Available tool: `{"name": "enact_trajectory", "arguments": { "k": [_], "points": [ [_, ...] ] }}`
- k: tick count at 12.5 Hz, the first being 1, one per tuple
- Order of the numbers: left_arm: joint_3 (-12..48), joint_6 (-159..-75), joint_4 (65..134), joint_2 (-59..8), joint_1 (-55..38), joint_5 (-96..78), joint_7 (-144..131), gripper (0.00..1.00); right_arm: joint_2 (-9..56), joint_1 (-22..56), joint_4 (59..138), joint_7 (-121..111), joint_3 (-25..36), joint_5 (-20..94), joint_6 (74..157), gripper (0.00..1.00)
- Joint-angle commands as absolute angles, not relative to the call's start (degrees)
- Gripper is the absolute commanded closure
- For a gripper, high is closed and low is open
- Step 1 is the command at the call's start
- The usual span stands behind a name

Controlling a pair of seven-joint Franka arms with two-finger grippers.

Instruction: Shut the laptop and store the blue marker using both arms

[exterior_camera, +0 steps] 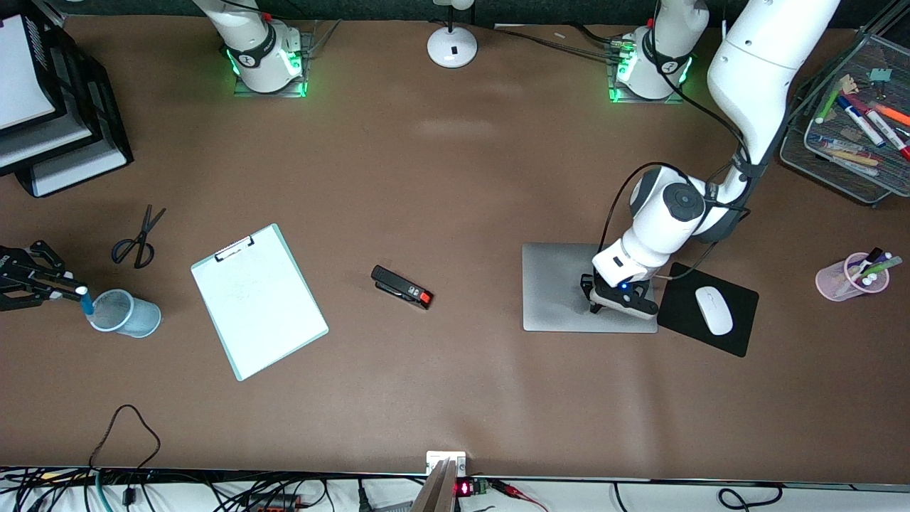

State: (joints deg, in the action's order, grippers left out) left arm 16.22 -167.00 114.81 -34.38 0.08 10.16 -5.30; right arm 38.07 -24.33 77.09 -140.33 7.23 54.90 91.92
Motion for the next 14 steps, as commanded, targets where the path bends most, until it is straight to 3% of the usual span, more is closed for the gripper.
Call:
{"name": "enact_trajectory", "arguments": {
  "k": [1, 14],
  "points": [
    [15.91, -167.87, 113.38, -36.12, 0.18, 12.39, -4.83, 1.00, 40.34, -25.58, 75.06, -141.85, 6.42, 56.07, 90.70, 0.92],
    [15.56, -166.30, 110.75, -38.32, 0.44, 12.57, -5.27, 1.00, 43.77, -26.01, 75.06, -143.96, 6.59, 54.41, 91.32, 0.92]
  ]
}}
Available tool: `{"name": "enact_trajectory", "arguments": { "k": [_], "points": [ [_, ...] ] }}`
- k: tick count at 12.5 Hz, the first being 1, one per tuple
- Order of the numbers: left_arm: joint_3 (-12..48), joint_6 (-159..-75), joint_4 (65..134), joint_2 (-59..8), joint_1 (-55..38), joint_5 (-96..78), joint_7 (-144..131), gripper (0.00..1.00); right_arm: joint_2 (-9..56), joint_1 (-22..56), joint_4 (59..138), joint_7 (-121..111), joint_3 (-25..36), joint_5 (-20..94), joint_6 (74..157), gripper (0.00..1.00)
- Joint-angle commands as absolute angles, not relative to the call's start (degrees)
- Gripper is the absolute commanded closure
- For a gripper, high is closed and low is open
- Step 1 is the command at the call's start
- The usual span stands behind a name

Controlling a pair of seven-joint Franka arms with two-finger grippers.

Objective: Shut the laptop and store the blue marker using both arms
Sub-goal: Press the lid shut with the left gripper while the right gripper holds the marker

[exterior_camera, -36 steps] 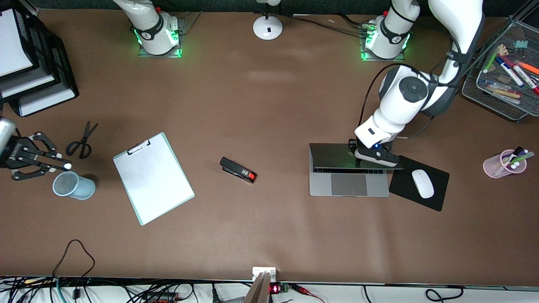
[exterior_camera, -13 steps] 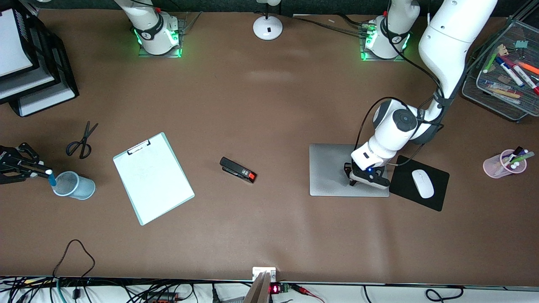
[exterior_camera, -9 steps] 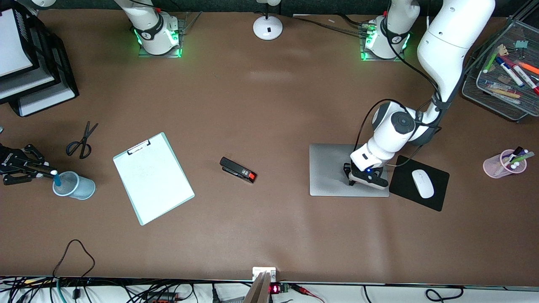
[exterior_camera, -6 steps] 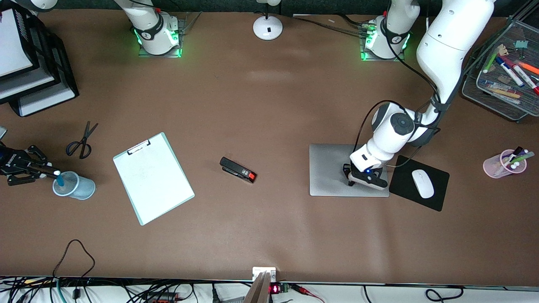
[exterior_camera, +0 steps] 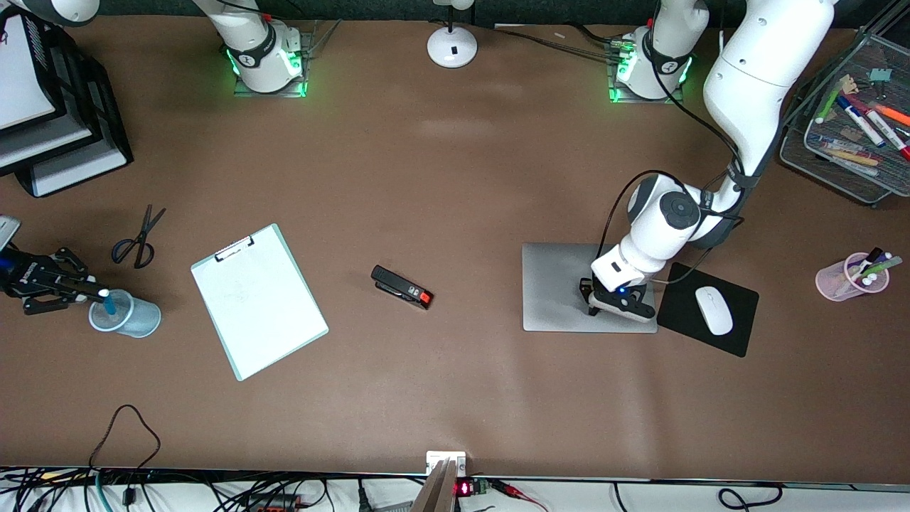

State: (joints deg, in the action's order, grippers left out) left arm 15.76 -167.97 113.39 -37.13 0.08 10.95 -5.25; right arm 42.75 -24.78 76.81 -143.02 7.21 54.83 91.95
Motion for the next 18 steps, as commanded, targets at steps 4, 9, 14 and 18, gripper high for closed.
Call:
{"name": "enact_trajectory", "arguments": {
  "k": [4, 9, 14, 18],
  "points": [
    [16.43, -151.48, 106.98, -33.15, 0.27, 12.48, -5.27, 1.00, 43.86, -26.46, 75.06, -145.89, 6.59, 53.96, 93.24, 0.92],
    [20.21, -124.40, 96.68, -28.23, 0.44, 11.60, -5.36, 1.00, 45.70, -26.46, 75.06, -145.99, 6.59, 54.05, 94.04, 0.92],
    [22.85, -101.48, 86.26, -24.43, 0.44, 10.90, -5.71, 1.00, 47.02, -26.72, 74.88, -147.30, 6.59, 54.40, 95.45, 0.92],
    [22.85, -83.70, 76.57, -22.60, 1.14, 5.99, -5.27, 0.98, 48.16, -26.72, 73.48, -147.39, 6.59, 54.49, 96.50, 0.92]
  ]
}}
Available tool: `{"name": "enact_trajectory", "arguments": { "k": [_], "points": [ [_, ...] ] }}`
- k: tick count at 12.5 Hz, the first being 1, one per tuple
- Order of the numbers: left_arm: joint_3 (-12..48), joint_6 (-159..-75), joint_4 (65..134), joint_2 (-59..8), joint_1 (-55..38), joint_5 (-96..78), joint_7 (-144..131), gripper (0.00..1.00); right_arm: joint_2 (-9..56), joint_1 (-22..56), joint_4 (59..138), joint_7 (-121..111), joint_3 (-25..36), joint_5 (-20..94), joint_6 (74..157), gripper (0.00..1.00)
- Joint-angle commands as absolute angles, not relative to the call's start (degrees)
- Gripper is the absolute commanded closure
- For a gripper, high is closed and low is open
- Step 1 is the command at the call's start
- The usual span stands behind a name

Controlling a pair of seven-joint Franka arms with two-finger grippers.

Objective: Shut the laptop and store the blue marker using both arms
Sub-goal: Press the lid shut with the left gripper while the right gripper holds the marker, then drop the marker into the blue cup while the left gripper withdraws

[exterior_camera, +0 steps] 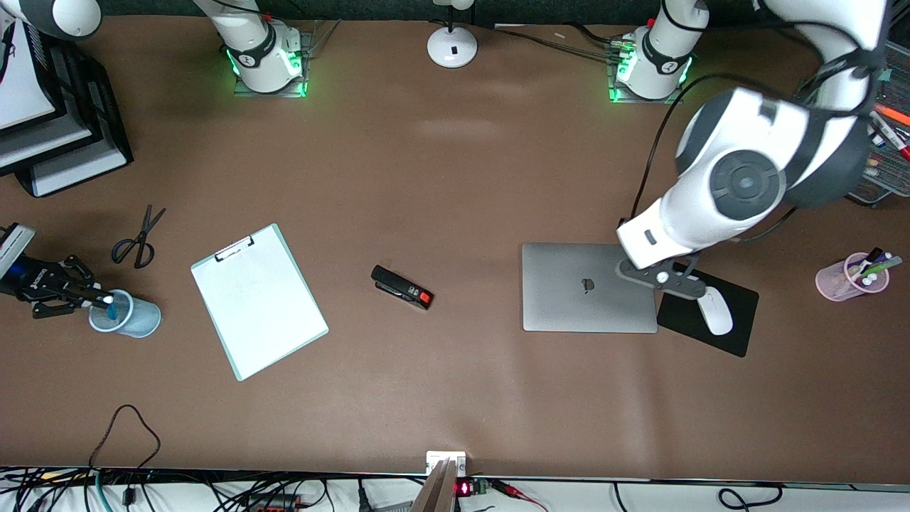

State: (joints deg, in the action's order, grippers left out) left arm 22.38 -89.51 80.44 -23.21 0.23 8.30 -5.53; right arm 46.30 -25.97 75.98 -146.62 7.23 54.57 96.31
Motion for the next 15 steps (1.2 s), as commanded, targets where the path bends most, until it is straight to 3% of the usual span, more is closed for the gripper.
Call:
{"name": "enact_trajectory", "arguments": {
  "k": [1, 3, 9, 10, 11, 12, 13, 14, 15],
  "points": [
    [22.68, -81.24, 76.38, -21.37, 1.32, 5.54, -5.01, 0.98, 48.60, -26.72, 73.48, -147.39, 6.59, 54.41, 96.50, 0.92],
    [21.89, -79.72, 77.51, -17.43, 2.37, 3.80, -4.75, 0.98, 48.95, -26.72, 73.48, -147.39, 6.59, 54.40, 96.50, 0.92],
    [5.99, -82.08, 93.40, -1.78, -3.08, 1.15, 7.54, 0.90, 49.31, -26.72, 73.56, -147.22, 6.59, 54.32, 96.50, 0.90],
    [4.50, -84.79, 97.43, 1.03, -3.08, 1.14, 10.17, 0.90, 49.39, -26.72, 73.65, -146.96, 6.59, 54.23, 96.50, 0.86],
    [3.09, -87.08, 100.69, 3.06, -3.08, 1.14, 11.67, 0.89, 49.31, -26.81, 73.65, -146.26, 6.59, 54.05, 96.50, 0.75],
    [1.86, -87.88, 102.46, 4.29, -3.08, 1.14, 12.73, 0.73, 49.31, -26.81, 73.65, -145.47, 6.59, 54.05, 96.50, 0.50],
    [1.67, -87.89, 102.48, 4.39, -3.08, 1.14, 12.92, 0.21, 49.31, -26.81, 73.65, -143.54, 6.59, 54.05, 96.16, 0.00],
    [1.67, -87.89, 102.39, 4.39, -3.08, 1.14, 12.75, 0.00, 49.13, -27.07, 73.74, -141.09, 6.59, 53.88, 95.89, 0.00],
    [1.67, -87.89, 102.31, 4.39, -2.99, 1.14, 12.83, 0.00, 48.87, -27.16, 73.65, -138.98, 6.59, 53.79, 95.63, 0.00]
  ]
}}
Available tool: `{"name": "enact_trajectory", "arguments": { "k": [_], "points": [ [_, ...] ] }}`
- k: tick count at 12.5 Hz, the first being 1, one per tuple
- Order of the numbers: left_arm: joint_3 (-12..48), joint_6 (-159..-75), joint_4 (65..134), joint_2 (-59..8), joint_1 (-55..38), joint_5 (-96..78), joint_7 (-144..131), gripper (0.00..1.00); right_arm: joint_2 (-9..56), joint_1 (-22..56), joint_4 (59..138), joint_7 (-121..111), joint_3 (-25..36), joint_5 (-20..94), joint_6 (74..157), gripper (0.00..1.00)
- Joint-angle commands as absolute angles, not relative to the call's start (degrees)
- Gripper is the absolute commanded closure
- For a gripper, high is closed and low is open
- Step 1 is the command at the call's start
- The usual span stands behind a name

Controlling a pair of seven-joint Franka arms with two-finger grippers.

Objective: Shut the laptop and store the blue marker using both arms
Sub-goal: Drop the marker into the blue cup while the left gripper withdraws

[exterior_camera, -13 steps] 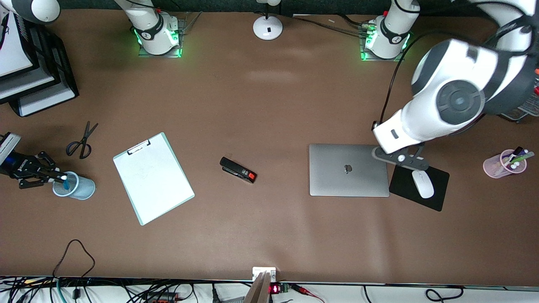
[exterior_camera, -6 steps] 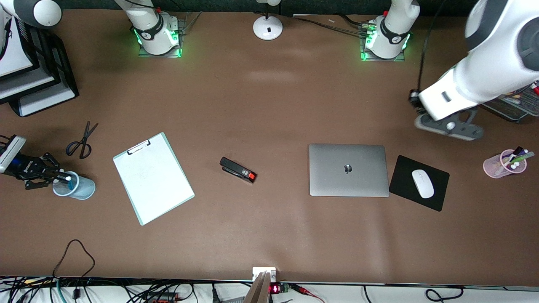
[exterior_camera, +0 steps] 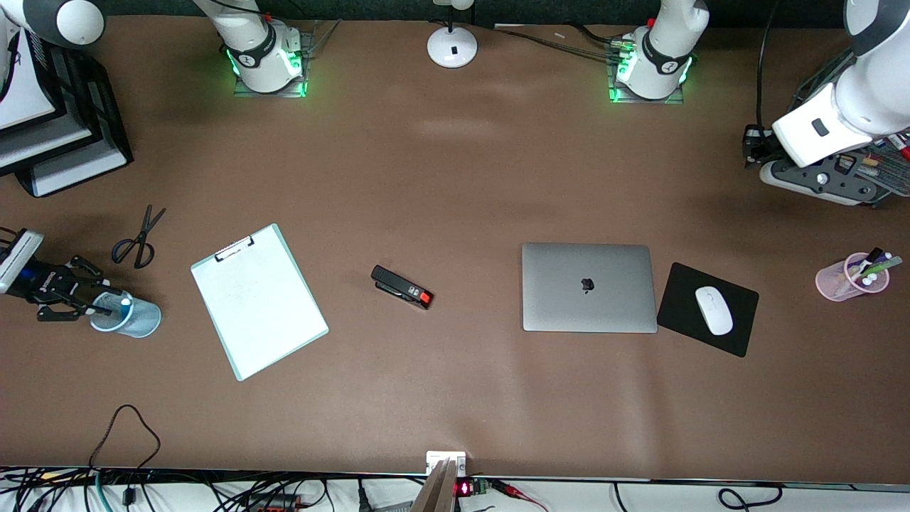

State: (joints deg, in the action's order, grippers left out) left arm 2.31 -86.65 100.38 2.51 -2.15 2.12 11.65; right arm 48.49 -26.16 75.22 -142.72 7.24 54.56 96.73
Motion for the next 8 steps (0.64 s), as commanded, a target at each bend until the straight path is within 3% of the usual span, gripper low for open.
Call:
{"name": "enact_trajectory", "arguments": {
  "k": [1, 8],
  "points": [
    [1.67, -88.15, 102.22, 4.39, -2.90, 1.14, 12.83, 0.00, 48.43, -27.16, 73.65, -137.65, 6.68, 53.70, 95.10, 0.00],
    [1.67, -101.50, 102.13, 4.31, -1.58, 0.97, 6.24, 0.00, 38.25, -26.37, 73.48, -116.39, 6.42, 43.08, 89.56, 0.00]
  ]
}}
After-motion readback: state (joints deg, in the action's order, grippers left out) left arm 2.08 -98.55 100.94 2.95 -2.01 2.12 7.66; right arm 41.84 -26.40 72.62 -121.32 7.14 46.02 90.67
